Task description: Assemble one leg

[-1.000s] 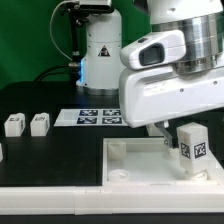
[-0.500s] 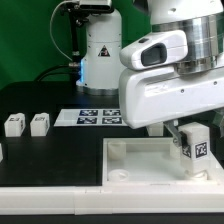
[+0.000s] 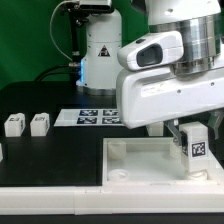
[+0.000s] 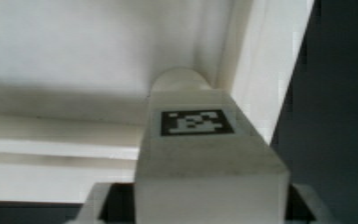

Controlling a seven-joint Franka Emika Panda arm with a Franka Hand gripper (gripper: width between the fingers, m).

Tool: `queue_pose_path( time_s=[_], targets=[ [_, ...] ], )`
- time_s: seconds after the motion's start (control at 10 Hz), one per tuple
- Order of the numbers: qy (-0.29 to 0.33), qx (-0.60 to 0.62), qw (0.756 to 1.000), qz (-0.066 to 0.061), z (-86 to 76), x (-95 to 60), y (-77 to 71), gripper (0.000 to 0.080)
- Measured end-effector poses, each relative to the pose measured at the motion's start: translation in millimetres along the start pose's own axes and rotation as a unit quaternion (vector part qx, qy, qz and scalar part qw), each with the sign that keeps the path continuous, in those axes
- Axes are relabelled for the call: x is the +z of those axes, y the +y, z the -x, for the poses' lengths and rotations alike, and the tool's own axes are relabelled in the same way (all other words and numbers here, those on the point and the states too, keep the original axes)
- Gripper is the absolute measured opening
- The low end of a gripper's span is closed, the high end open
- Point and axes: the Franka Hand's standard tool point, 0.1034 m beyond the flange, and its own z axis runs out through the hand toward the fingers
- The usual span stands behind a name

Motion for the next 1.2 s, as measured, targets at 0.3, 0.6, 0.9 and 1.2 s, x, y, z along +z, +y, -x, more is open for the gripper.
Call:
queue_pose_path(
  time_s=[0.3,0.6,0.9,1.2],
  targets=[
    [0.006,0.238,0.971,0.007,-0.9,1.3,2.6,0.0295],
    [0.011,0.418,0.908,0.012,-1.2,1.9,4.8,0.0295],
    [0.01,0.483,0.875,0.008,-1.1,2.0,6.5,0.0295],
    [0.01,0.409,0.913,0.01,-1.0,2.7,5.3,0.0607]
  ],
)
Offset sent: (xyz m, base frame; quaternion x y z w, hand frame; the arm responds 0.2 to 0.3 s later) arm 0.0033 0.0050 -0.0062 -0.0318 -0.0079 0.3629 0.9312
